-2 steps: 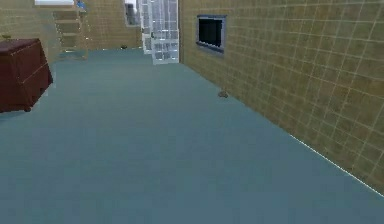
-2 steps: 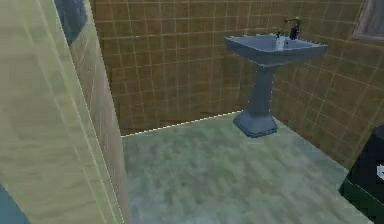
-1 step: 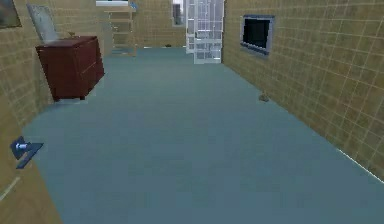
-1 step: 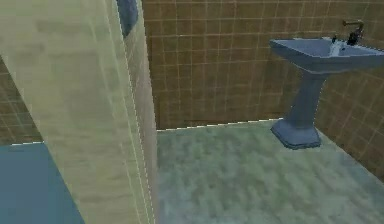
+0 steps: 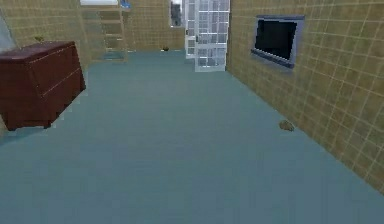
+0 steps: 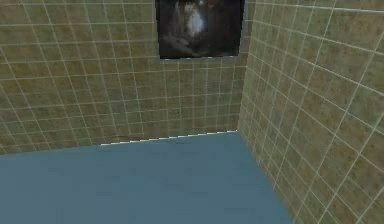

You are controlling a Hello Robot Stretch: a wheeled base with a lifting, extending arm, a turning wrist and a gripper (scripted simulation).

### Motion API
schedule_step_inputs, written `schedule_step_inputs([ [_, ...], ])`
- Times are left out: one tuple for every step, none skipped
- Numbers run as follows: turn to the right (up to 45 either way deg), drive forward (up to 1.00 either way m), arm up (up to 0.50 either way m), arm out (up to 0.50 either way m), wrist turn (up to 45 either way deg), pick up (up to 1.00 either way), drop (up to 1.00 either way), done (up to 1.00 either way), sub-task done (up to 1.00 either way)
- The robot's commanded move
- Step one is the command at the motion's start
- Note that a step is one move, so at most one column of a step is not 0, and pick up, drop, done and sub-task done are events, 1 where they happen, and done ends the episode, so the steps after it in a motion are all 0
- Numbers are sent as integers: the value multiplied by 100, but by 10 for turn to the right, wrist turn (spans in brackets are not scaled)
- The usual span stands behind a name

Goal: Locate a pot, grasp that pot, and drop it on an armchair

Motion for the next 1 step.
schedule_step_inputs([
  [-30,0,0,0,0,0,0,0,0],
])
